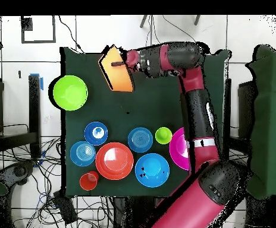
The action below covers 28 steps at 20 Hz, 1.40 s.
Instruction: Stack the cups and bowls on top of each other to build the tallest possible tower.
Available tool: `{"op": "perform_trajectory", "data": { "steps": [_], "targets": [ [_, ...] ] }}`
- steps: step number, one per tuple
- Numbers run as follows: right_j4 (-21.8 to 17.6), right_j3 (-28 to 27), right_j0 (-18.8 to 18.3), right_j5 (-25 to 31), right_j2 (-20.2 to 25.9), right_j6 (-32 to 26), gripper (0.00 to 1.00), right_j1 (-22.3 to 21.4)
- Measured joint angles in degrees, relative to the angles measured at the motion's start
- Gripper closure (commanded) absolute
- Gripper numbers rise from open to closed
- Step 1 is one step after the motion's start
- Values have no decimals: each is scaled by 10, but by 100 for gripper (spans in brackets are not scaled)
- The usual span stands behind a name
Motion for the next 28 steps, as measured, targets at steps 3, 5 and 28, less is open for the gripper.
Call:
{"op": "perform_trajectory", "data": {
  "steps": [3,5,28],
  "targets": [
    [15,-6,4,19,0,0,100,14],
    [21,-7,6,25,0,0,100,20],
    [39,-32,26,59,0,-5,100,58]
  ]
}}
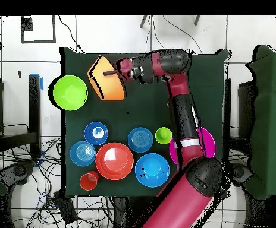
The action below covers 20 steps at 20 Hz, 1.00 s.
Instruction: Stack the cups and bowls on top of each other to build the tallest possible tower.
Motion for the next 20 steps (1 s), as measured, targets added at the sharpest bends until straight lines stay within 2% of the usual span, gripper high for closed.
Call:
{"op": "perform_trajectory", "data": {
  "steps": [11,20],
  "targets": [
    [0,-32,9,15,-5,-15,100,3],
    [2,-75,23,77,-5,-45,100,14]
  ]
}}
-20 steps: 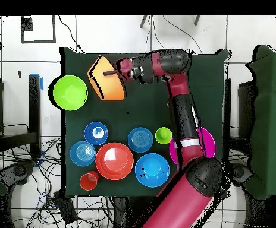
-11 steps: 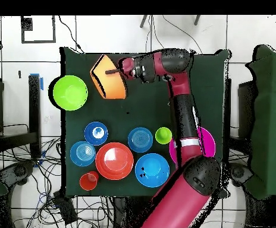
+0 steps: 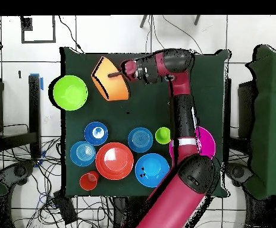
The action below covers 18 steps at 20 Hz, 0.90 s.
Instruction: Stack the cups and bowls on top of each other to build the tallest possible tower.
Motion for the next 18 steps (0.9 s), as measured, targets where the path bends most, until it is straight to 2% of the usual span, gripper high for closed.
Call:
{"op": "perform_trajectory", "data": {
  "steps": [8,18],
  "targets": [
    [0,-28,8,37,0,-13,100,3],
    [1,-41,12,44,0,-13,100,4]
  ]
}}
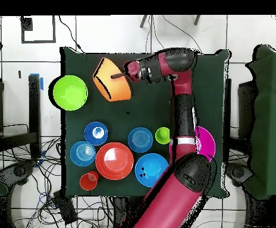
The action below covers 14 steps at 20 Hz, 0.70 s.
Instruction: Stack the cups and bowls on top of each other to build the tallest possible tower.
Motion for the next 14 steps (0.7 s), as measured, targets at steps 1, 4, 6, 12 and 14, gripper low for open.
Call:
{"op": "perform_trajectory", "data": {
  "steps": [1,4,6,12,14],
  "targets": [
    [0,-1,1,1,0,0,100,0],
    [0,-9,5,8,0,0,100,0],
    [0,-14,7,14,0,-2,100,0],
    [-2,-41,17,42,0,-21,100,1],
    [-2,-46,18,47,0,-28,100,2]
  ]
}}
